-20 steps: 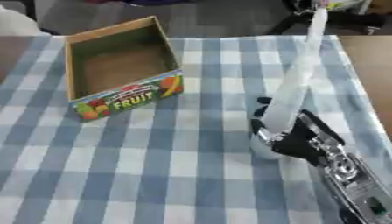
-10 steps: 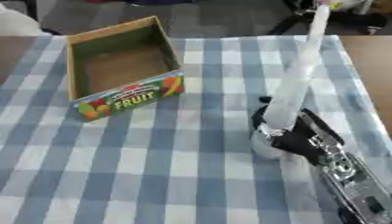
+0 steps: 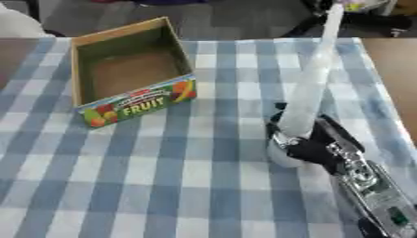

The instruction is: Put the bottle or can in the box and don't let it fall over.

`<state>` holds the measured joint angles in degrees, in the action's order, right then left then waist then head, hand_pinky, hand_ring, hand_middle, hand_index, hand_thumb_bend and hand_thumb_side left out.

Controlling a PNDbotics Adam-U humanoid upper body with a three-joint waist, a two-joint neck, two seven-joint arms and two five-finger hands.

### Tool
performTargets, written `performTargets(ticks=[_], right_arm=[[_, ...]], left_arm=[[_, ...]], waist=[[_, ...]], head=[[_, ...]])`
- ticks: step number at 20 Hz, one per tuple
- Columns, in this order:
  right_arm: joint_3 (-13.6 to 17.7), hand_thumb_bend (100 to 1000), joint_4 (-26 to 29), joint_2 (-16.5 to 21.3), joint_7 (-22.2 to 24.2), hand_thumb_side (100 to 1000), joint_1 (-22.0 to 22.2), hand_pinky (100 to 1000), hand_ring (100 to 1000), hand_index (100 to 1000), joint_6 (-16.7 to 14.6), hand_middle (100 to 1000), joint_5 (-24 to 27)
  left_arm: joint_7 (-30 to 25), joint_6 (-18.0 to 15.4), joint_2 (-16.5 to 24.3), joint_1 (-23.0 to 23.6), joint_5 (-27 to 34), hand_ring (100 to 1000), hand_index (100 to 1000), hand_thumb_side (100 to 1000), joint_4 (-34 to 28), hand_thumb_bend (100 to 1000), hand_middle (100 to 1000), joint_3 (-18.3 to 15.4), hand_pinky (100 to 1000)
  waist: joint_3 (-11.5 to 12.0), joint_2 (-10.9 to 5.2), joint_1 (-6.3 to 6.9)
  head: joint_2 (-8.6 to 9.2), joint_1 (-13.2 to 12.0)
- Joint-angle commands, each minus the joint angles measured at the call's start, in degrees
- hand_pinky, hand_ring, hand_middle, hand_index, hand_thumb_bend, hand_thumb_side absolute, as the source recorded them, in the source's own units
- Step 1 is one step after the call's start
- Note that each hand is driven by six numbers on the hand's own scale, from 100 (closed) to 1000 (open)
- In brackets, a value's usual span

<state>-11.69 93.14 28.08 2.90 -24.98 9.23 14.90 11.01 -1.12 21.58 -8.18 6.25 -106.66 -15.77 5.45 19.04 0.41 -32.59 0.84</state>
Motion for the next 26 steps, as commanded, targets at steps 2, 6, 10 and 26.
performTargets(ticks=[2, 6, 10, 26], right_arm=[[-0.11, 100, 2.53, 1.99, 0.19, 154, -0.07, 810, 907, 289, 1.7, 920, 0.48], [0.08, 100, 4.74, 2.52, 0.07, 145, -0.34, 809, 907, 285, 3.16, 920, 1.6], [0.51, 100, 7.07, 3.23, -0.34, 137, -1.04, 809, 906, 275, 4.65, 919, 3.05], [0.26, 100, 9.27, 2.56, -3.78, 104, -15.8, 803, 900, 279, 10.91, 904, 5.61]], left_arm=[[0.07, 0.07, 0.94, -0.37, 0.08, 493, 757, 387, -0.84, 782, 603, -0.7, 999], [0.15, 0.09, 1.0, -0.36, 0.06, 493, 757, 387, -0.9, 783, 603, -0.76, 1000], [0.22, 0.14, 1.11, -0.35, 0.02, 494, 757, 388, -0.96, 782, 603, -0.81, 1000], [0.14, 0.25, 1.45, -0.37, -0.25, 493, 756, 387, -1.15, 785, 602, -0.53, 1000]], waist=[[0.0, -1.1, -0.04], [0.02, -1.25, -0.17], [-0.05, -1.47, -0.35], [0.91, -1.84, -0.97]], head=[[0.43, -0.16], [0.36, -0.22], [0.23, -0.28], [0.14, 0.23]])
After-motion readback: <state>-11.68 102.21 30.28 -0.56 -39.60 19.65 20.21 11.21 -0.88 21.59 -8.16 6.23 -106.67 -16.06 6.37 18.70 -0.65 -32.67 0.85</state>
